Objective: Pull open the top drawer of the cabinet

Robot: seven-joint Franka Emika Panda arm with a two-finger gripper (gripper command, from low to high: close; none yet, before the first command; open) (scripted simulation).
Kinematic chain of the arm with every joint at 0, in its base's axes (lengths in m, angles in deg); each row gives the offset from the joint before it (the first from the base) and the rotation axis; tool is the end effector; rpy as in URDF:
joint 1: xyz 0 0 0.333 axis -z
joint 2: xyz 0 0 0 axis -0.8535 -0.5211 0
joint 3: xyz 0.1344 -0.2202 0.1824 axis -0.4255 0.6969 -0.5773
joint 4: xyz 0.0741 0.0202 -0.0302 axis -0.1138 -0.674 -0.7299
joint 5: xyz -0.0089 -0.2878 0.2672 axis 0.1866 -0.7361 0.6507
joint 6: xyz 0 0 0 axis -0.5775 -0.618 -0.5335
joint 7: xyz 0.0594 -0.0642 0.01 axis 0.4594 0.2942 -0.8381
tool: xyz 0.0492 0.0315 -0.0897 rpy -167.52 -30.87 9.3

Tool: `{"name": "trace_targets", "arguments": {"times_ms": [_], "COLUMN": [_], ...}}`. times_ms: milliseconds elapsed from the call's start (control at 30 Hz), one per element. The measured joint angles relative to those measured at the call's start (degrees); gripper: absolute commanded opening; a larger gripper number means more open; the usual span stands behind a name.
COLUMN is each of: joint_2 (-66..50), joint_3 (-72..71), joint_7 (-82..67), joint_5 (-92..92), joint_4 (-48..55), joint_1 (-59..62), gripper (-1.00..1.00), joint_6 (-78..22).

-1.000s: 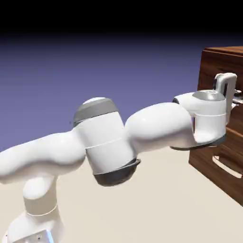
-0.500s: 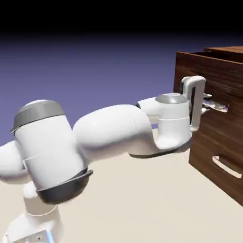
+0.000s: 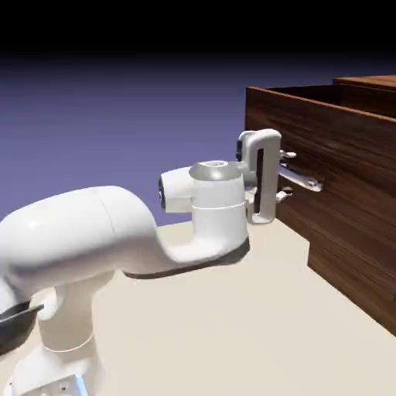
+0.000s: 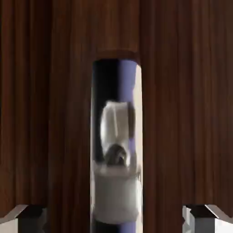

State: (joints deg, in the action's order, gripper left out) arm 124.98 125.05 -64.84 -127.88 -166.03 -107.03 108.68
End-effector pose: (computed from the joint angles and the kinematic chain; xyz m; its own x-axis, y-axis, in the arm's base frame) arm 0.3546 -0.0833 0.4719 0.0011 -0.7056 -0.7086 -0.0013 0.7086 -0.7056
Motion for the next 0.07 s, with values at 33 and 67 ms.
{"name": "trace_targets", "arguments": {"times_ms": [33,67], "joint_2": [0.70,1.39], "joint_3": [-0.90,-1.79], "joint_7": [-0.25,-0.50], "joint_5": [0.53,1.06], "joint_4": [-1.38,-2.74], "joint_1": [2.08,4.14], "gripper": [1.00,1.00], "joint_6": [0.69,1.37]}}
